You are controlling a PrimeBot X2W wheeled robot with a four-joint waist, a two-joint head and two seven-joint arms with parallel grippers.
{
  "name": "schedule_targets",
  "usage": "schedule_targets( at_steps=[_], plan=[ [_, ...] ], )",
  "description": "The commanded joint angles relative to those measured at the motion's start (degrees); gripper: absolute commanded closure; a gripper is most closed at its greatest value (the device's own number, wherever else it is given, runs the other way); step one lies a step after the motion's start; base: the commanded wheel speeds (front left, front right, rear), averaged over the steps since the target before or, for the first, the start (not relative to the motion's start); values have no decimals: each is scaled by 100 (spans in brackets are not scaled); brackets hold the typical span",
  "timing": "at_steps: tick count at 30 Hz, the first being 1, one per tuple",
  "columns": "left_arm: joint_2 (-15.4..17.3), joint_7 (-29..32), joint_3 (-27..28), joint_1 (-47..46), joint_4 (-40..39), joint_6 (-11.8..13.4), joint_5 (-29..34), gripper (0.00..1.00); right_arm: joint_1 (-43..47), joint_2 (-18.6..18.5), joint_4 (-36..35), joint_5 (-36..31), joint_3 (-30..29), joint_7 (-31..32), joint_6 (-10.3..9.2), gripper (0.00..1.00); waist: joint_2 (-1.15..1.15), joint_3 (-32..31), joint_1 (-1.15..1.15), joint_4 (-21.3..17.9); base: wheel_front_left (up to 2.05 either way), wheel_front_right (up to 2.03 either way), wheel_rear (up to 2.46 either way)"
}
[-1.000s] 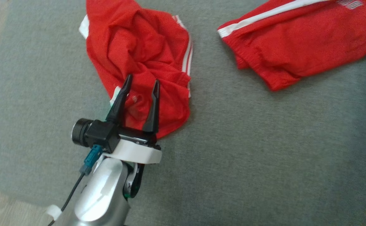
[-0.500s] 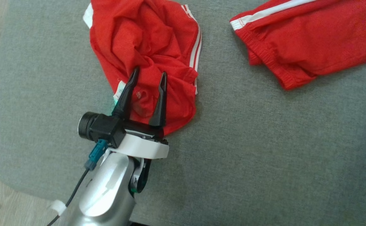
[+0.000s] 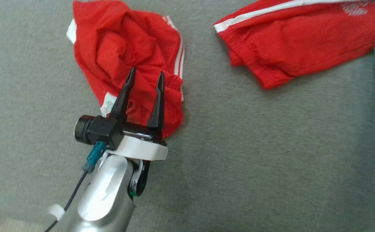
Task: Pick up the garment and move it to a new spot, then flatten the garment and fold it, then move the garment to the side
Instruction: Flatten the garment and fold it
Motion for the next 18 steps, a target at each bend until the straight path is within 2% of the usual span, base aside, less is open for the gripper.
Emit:
schedule_targets(
  at_steps=[1,10,18],
  plan=[
    [72,-30,222,46,-136,5,55,0,153,59,-47,146,97,-100,-5,100,0,-197,0,-181,0,0,0],
    [72,-30,398,327,1,-58,244,0,769,196,77,1171,329,-591,-5,100,0,-738,0,-569,0,0,0],
    [72,-30,456,593,15,-105,327,0,1428,-104,-149,1942,418,-803,-5,100,0,-997,0,-671,0,0,0]
  ],
)
